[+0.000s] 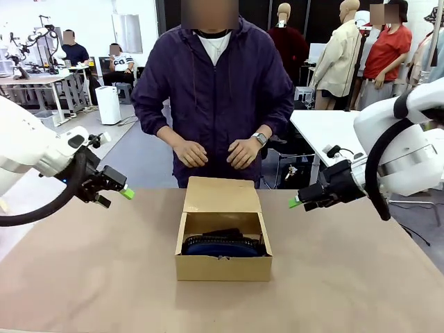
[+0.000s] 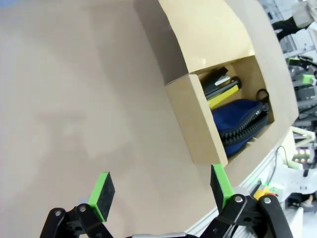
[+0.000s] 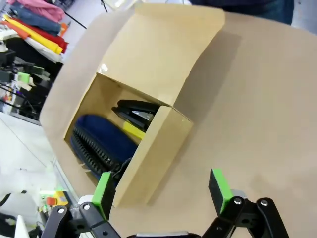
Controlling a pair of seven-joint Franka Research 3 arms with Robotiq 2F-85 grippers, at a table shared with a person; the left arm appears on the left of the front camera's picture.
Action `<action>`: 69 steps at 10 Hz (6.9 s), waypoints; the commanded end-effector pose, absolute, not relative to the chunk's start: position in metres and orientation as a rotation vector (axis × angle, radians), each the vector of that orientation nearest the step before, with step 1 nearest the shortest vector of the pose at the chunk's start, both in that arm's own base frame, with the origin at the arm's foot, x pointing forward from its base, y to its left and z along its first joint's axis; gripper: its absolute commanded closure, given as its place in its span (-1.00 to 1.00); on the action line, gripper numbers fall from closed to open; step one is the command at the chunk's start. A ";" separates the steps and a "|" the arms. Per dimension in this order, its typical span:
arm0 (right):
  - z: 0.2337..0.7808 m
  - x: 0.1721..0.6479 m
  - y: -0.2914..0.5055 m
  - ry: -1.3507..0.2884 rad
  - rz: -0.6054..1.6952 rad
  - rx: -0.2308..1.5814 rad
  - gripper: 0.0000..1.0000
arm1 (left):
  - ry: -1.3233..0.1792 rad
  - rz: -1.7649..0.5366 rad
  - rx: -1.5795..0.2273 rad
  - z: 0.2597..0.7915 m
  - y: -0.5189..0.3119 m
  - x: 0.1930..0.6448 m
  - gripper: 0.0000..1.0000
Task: Pack the items into the box.
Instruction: Close the Mailer Box.
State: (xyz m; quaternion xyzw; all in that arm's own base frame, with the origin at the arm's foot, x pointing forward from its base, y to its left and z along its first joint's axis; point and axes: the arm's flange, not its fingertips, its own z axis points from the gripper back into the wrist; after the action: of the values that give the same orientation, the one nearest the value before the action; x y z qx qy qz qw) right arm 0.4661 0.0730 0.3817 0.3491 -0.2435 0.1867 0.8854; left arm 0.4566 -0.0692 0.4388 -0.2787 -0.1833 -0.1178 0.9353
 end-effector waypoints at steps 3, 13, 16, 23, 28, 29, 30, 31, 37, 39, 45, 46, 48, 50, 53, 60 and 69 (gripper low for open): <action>0.386 0.461 0.069 -0.483 0.378 0.749 -1.00 | -0.376 -0.277 -0.561 0.457 -0.066 0.446 -1.00; 0.298 0.630 0.143 -0.326 0.340 0.834 -1.00 | -0.575 -0.303 -0.855 0.344 -0.103 0.592 -1.00; 0.271 0.645 0.151 -0.304 0.239 1.021 -1.00 | -0.743 -0.264 -1.053 0.296 -0.128 0.615 -1.00; 0.258 0.644 0.150 -0.310 0.263 1.360 -1.00 | -0.615 -0.240 -1.344 0.261 -0.172 0.633 -1.00; 0.258 0.638 0.148 -0.303 0.289 1.319 0.11 | -0.591 -0.276 -1.384 0.264 -0.177 0.631 0.16; 0.258 0.638 0.149 -0.293 0.303 1.333 0.11 | -0.594 -0.277 -1.370 0.264 -0.175 0.629 0.16; 0.259 0.638 0.148 -0.294 0.296 1.334 0.11 | -0.577 -0.276 -1.370 0.264 -0.175 0.630 0.16; 0.259 0.637 0.148 -0.297 0.297 1.334 0.11 | -0.564 -0.288 -1.357 0.263 -0.177 0.630 0.16; 0.298 0.615 0.130 -0.527 0.386 1.309 0.11 | -0.727 -0.507 -1.308 0.329 -0.170 0.607 0.16; 0.313 0.600 0.126 -0.658 0.456 1.310 0.11 | -0.817 -0.568 -1.285 0.354 -0.163 0.590 0.16; 0.313 0.600 0.134 -0.748 0.581 1.330 0.11 | -0.820 -0.597 -1.270 0.361 -0.164 0.587 0.16; 0.313 0.600 0.134 -0.748 0.581 1.330 0.11 | -0.820 -0.597 -1.270 0.361 -0.164 0.587 0.16; 0.313 0.600 0.134 -0.748 0.581 1.330 0.11 | -0.820 -0.597 -1.270 0.361 -0.164 0.587 0.16; 0.315 0.598 0.137 -0.830 0.678 1.327 0.11 | -0.931 -0.759 -1.352 0.365 -0.171 0.585 0.16; 0.334 0.588 0.136 -1.050 0.864 1.317 0.11 | -1.163 -1.085 -1.481 0.369 -0.184 0.570 0.16; 0.354 0.557 0.132 -1.295 1.074 1.314 0.11 | -1.091 -1.350 -1.460 0.344 -0.185 0.542 0.16; 0.341 0.505 0.132 -1.201 1.428 1.306 0.11 | -0.972 -1.528 -1.491 0.335 -0.196 0.527 0.16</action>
State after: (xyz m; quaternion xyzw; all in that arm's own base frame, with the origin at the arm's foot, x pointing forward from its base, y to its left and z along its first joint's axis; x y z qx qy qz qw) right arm 0.5201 0.1345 0.3394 0.5338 -0.4780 0.5526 0.4257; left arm 0.5274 -0.1967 0.3324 -0.5767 -0.4020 -0.5940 0.3911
